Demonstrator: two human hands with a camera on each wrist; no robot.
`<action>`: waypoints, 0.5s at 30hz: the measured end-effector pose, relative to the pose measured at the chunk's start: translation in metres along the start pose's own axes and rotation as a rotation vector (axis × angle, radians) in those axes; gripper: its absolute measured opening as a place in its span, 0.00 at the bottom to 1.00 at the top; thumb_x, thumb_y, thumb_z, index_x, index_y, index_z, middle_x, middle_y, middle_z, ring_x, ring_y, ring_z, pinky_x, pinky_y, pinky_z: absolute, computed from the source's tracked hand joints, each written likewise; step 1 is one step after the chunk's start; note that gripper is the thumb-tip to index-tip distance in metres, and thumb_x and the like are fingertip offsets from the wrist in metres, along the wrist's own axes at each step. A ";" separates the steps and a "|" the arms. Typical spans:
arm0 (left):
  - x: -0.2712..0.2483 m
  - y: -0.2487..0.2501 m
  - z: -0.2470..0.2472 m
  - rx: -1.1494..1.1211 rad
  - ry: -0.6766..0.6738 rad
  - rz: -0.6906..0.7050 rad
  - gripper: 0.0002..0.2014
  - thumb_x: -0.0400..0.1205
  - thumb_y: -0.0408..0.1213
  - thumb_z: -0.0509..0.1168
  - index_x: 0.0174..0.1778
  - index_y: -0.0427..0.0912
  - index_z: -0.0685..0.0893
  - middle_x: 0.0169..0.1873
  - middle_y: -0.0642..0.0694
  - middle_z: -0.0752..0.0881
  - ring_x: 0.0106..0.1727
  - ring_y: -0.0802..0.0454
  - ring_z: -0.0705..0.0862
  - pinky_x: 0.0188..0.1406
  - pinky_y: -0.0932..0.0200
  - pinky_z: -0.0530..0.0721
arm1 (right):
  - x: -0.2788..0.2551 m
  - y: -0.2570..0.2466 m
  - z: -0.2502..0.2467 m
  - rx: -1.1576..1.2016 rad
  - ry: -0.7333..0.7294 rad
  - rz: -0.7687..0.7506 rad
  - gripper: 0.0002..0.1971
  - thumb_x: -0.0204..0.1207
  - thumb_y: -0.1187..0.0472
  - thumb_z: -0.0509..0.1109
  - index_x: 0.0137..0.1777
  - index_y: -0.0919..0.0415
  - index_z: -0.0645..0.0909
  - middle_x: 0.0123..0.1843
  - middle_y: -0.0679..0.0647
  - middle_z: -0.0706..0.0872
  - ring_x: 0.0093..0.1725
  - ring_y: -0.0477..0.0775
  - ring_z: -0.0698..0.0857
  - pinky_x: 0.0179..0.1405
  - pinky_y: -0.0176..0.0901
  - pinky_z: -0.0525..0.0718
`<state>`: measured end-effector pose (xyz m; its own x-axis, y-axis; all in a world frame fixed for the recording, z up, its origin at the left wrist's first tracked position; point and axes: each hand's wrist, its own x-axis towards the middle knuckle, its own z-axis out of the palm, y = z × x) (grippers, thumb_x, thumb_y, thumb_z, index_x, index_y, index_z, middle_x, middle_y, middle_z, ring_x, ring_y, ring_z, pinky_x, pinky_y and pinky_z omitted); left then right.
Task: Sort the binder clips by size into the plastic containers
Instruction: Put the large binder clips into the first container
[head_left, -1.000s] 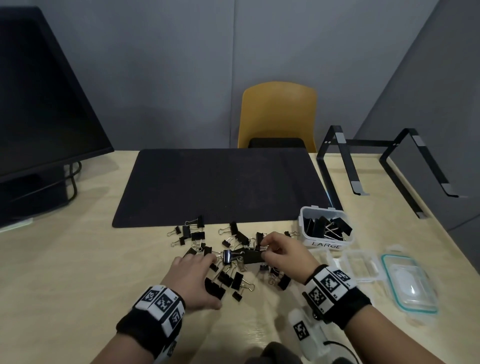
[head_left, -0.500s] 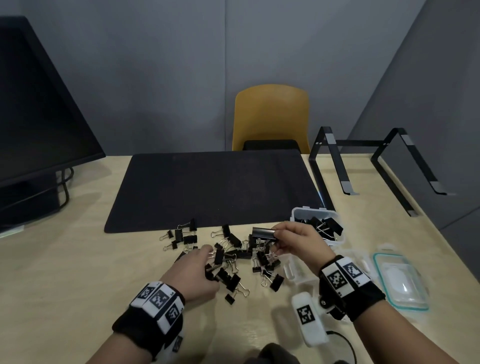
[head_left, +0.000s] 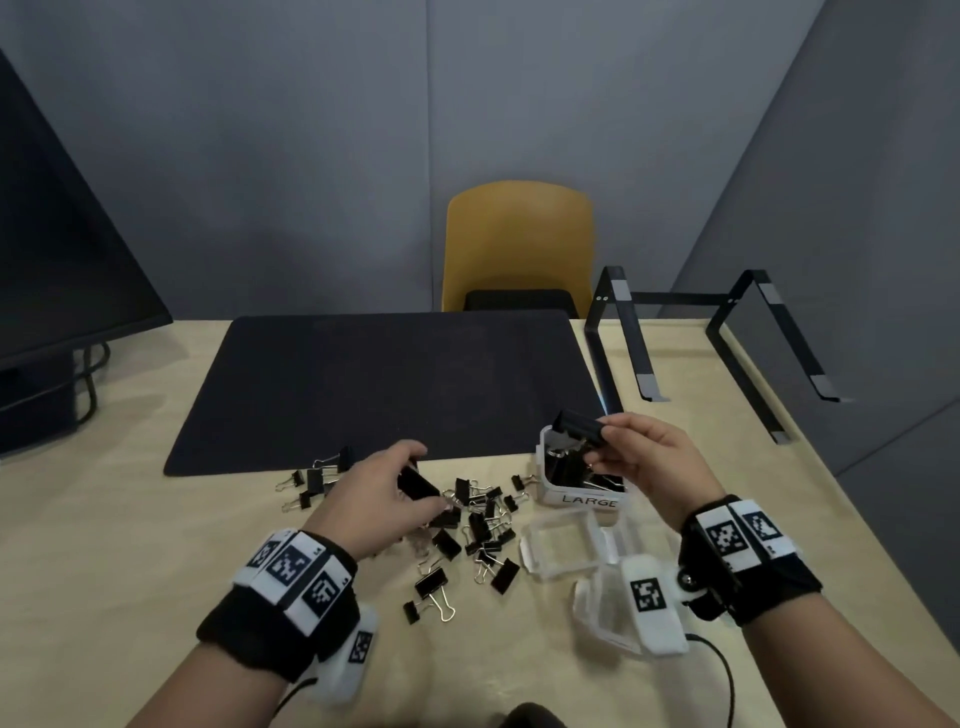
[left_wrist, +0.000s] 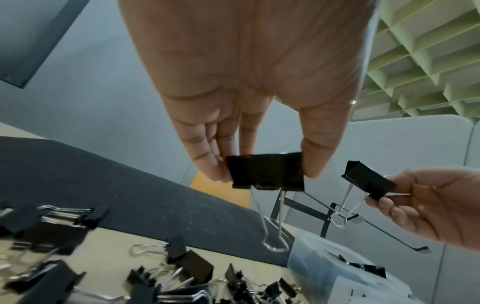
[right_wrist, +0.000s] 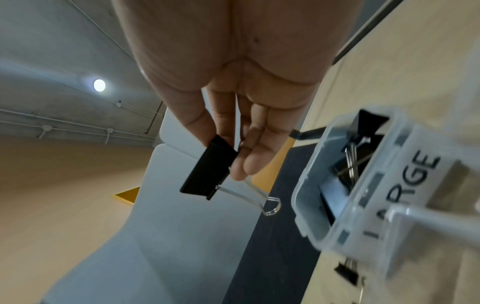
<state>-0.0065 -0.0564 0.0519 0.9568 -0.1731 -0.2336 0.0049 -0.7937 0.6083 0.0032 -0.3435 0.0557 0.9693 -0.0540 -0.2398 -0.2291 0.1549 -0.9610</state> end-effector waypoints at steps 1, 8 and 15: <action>0.001 0.004 0.001 -0.018 0.017 0.005 0.29 0.74 0.54 0.70 0.71 0.55 0.71 0.58 0.58 0.78 0.48 0.60 0.82 0.51 0.60 0.80 | 0.001 -0.003 -0.008 0.003 0.011 -0.004 0.10 0.80 0.74 0.61 0.43 0.66 0.83 0.33 0.60 0.88 0.31 0.52 0.88 0.36 0.39 0.89; 0.012 0.028 0.020 -0.179 0.067 0.015 0.23 0.73 0.51 0.72 0.64 0.57 0.77 0.55 0.59 0.81 0.58 0.59 0.80 0.60 0.57 0.79 | 0.018 -0.002 -0.053 -0.048 0.032 0.042 0.09 0.80 0.75 0.60 0.45 0.67 0.81 0.38 0.61 0.86 0.33 0.50 0.88 0.38 0.36 0.88; 0.017 0.043 0.034 -0.199 0.057 0.014 0.21 0.74 0.49 0.72 0.62 0.58 0.77 0.56 0.58 0.80 0.60 0.61 0.78 0.54 0.62 0.77 | 0.038 0.015 -0.071 -0.361 -0.080 0.062 0.13 0.78 0.78 0.61 0.45 0.63 0.82 0.39 0.57 0.85 0.28 0.41 0.85 0.28 0.30 0.81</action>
<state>-0.0001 -0.1136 0.0483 0.9720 -0.1453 -0.1847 0.0439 -0.6597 0.7503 0.0303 -0.4134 0.0223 0.9534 0.0236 -0.3008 -0.2900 -0.2027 -0.9353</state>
